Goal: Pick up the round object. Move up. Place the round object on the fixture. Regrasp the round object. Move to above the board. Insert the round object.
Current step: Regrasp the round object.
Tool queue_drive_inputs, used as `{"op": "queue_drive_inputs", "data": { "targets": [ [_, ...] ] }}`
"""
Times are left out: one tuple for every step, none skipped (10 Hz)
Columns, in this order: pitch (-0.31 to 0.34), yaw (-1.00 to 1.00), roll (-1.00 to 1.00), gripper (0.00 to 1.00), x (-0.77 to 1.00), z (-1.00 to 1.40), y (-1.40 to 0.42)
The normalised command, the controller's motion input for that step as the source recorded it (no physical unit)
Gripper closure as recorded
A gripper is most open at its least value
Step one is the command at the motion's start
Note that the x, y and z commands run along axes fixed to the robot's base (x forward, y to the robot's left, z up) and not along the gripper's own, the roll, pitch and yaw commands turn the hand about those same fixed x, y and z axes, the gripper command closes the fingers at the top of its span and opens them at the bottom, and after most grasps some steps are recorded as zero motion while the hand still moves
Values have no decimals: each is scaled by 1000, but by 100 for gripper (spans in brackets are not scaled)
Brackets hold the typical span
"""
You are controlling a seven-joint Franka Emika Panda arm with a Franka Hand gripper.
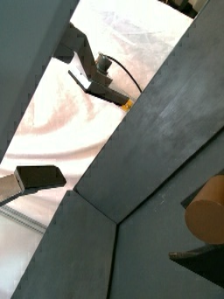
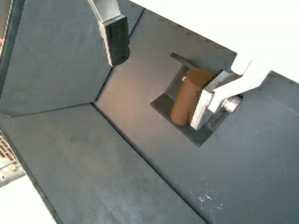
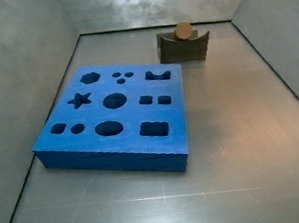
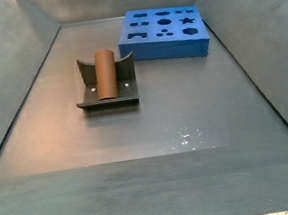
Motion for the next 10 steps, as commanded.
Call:
{"op": "queue_drive_inputs", "data": {
  "targets": [
    [-39, 206, 74, 0, 34, -1000, 73],
    [-67, 201, 61, 0, 37, -1000, 73],
    [-128, 166, 55, 0, 48, -1000, 69],
    [-193, 122, 67, 0, 56, -1000, 65],
    [-213, 84, 83, 0, 60, -1000, 63],
    [-223, 58, 84, 0, 65, -1000, 61],
    [-212, 6, 93, 0, 70, -1000, 57],
    [-198, -21, 101, 0, 75, -1000, 54],
    [-168, -51, 100, 0, 83, -1000, 49],
    [-150, -58, 103, 0, 89, -1000, 46]
  ]
}}
